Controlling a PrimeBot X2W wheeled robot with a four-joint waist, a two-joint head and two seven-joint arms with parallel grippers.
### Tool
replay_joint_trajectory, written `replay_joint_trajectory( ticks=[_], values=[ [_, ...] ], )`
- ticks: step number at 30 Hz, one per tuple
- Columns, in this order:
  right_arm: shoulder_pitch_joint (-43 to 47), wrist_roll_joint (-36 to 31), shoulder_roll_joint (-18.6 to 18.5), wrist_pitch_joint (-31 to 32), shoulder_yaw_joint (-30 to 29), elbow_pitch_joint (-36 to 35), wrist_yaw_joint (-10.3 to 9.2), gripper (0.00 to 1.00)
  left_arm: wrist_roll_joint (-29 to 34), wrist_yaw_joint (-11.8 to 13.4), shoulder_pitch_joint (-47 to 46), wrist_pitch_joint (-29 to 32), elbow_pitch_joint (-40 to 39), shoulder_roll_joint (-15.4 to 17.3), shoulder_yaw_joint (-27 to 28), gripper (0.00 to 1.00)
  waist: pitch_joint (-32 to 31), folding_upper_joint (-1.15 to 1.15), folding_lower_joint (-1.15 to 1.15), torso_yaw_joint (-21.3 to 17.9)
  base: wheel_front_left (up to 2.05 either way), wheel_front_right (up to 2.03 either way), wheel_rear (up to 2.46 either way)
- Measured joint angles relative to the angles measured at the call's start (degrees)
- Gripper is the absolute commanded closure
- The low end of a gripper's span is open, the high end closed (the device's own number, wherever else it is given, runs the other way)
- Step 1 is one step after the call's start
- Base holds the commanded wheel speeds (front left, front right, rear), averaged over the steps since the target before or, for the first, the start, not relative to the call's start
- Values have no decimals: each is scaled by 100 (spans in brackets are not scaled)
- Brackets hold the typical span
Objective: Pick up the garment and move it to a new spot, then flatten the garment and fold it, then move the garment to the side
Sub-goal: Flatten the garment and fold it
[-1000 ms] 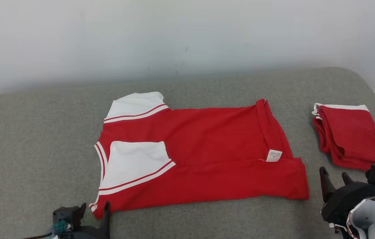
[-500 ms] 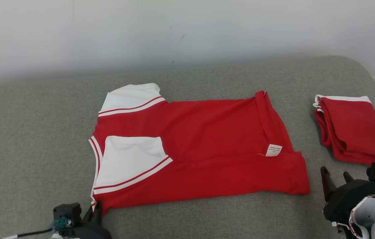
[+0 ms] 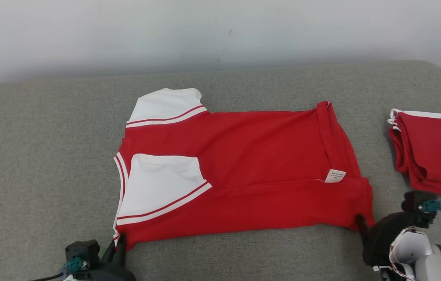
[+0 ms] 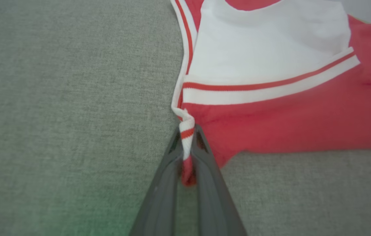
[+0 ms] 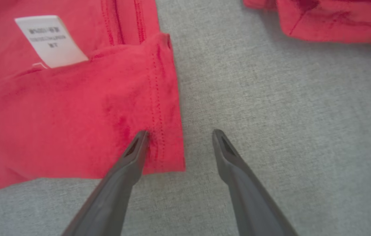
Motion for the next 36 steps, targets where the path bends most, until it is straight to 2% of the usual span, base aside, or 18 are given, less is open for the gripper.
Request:
replay_joint_trajectory(
  ticks=[9,10,11,12,18,24,29,36],
  values=[
    [-276,171,-33,63,388,548,-18,1,-19,5,-20,-10,-32,-5,-40,100,93,0,0,66,0,0,0],
    [-299,179,-34,56,412,577,-18,54,-21,5,-22,-16,-31,-7,-45,100,94,0,-1,72,0,0,0],
    [-321,179,-43,52,467,598,-18,72,-27,5,-24,-21,-29,-9,-51,100,91,0,0,78,0,0,0],
    [-335,178,-46,32,503,609,-18,100,-33,1,-26,-24,-23,-10,-59,100,85,0,0,83,0,0,0],
    [-160,169,-2,21,422,405,-16,100,-97,-104,137,-44,-49,41,-100,100,-78,0,0,106,0,0,0],
    [447,322,10,201,235,-280,-9,100,-225,-194,717,113,-409,211,-119,100,-346,0,0,103,0,0,0],
    [1023,412,14,485,109,-835,-8,100,-274,-133,1109,259,-849,357,-146,100,-523,0,0,94,0,0,0],
    [1518,586,12,671,130,-1074,-8,100,-269,23,1432,421,-1113,448,-221,100,-639,0,0,68,0,0,0]
  ],
)
